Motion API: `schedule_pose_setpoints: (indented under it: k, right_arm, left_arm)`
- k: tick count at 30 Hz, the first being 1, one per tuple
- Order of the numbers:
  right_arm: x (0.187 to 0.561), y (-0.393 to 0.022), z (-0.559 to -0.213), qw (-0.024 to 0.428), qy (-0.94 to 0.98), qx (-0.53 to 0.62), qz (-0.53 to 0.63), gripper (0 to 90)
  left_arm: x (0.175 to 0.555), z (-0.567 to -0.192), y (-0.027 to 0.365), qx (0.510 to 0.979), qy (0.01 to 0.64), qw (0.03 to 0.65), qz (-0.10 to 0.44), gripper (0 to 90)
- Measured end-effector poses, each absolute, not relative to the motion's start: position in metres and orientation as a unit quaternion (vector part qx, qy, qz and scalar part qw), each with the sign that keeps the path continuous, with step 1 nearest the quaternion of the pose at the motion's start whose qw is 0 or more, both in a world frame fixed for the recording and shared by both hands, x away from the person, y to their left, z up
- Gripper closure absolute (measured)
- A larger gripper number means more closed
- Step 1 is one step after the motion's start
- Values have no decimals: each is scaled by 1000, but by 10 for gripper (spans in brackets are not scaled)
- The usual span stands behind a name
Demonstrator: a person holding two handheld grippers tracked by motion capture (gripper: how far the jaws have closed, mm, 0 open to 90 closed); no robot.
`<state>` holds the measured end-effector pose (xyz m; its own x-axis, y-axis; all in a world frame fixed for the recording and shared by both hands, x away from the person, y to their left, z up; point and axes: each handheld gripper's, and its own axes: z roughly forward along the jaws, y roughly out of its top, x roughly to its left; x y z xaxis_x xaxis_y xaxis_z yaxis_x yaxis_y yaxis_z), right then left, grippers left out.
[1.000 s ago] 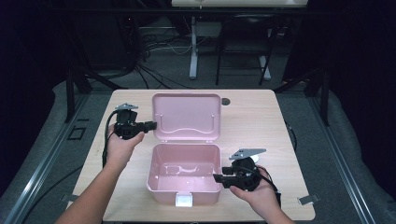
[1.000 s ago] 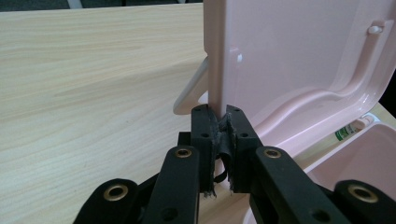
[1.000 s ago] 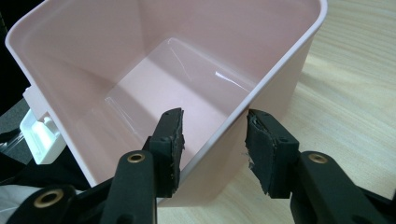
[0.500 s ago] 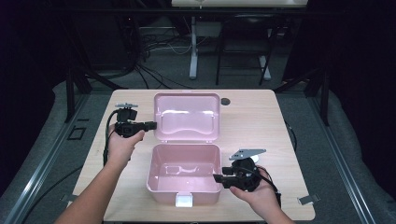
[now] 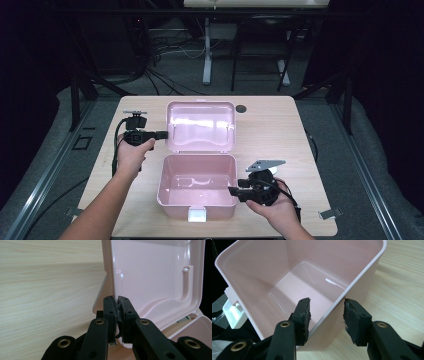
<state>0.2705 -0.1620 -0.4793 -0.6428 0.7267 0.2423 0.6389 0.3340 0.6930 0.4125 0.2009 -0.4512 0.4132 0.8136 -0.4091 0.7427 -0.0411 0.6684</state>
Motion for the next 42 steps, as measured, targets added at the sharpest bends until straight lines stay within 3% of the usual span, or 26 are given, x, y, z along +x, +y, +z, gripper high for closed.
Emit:
schedule_pose_setpoints:
  k: [18,42]
  right_arm:
    - [270,-162,-480,50,812,423,400,566]
    - [269,-163,-481,50,809,425,403,565]
  left_arm:
    - [421,-458,206,705,562,433,-3,857]
    - [425,-462,206,702,574,422,-16,851]
